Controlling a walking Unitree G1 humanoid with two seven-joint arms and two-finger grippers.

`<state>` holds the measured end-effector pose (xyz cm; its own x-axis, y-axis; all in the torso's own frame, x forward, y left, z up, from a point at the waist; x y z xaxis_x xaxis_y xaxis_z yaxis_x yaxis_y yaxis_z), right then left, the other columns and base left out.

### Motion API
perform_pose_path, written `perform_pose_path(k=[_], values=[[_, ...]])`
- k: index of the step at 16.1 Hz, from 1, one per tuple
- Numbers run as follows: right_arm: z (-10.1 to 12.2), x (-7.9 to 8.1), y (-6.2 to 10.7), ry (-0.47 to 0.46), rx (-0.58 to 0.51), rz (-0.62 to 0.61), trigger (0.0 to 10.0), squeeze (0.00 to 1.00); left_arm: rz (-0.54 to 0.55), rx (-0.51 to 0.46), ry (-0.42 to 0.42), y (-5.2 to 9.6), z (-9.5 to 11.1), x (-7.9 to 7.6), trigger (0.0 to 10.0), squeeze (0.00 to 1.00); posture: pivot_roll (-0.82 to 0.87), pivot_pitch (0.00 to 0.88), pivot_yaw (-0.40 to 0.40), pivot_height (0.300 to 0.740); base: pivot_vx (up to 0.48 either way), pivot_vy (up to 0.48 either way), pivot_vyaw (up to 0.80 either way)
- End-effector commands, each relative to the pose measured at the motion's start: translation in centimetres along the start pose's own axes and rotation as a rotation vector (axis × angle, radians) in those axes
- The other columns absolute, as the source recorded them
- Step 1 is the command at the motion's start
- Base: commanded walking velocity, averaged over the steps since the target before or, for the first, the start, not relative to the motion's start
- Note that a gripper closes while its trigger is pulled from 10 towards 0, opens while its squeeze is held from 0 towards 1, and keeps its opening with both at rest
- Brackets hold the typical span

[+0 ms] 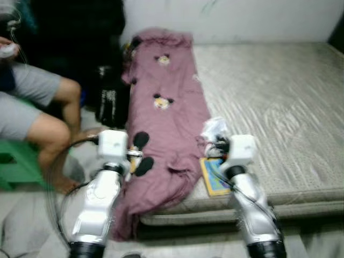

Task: Clean up the room

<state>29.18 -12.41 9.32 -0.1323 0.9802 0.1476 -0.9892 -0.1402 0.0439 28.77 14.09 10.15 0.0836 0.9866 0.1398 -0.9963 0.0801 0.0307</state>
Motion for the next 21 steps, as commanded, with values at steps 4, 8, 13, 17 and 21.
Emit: perform_pose_path(k=[4,8,13,17,21], values=[[0.7,-0.4,-0.3,0.020,-0.023,-0.004,10.0,0.00,-0.041,-0.036,-0.002,0.1,0.4,-0.3,10.0,0.00,-0.01,0.000,0.037,0.740,0.000,0.000,0.80],[0.6,-0.4,-0.3,0.021,-0.021,0.000,10.0,0.00,-0.011,-0.059,-0.032,-0.3,0.5,-0.3,10.0,0.00,-0.01,0.000,0.035,0.740,0.000,0.000,0.80],[0.5,-0.3,-0.5,0.018,-0.025,0.002,10.0,0.00,0.034,-0.027,-0.009,-0.2,-0.1,0.2,10.0,0.00,-0.01,0.000,0.037,0.740,0.000,0.000,0.80],[0.7,-0.4,-1.2,0.025,-0.027,0.026,10.0,0.00,0.080,-0.049,-0.026,0.1,0.0,0.1,10.0,0.00,0.05,0.000,-0.018,0.740,0.000,0.000,0.59],[0.8,2.5,-3.0,0.042,-0.021,0.156,10.0,0.00,0.200,-0.051,-0.040,1.0,-0.1,2.1,10.0,0.00,0.11,0.000,-0.069,0.740,0.000,0.000,0.00]])
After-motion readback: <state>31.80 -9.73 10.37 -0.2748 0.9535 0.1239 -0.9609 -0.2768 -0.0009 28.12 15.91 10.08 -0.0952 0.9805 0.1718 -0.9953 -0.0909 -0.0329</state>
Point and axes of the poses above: a point about 5 cm out from each wrist's last joint towards the gripper, its own y axis pointing back from the gripper into the wrist, its own z axis along the axis of the wrist's last joint, x = y × z, the point moved 1 cm from there along -y, pointing out of the wrist towards the gripper, and after that the axes turned 5 degrees about -y, right-handed, at the moved point
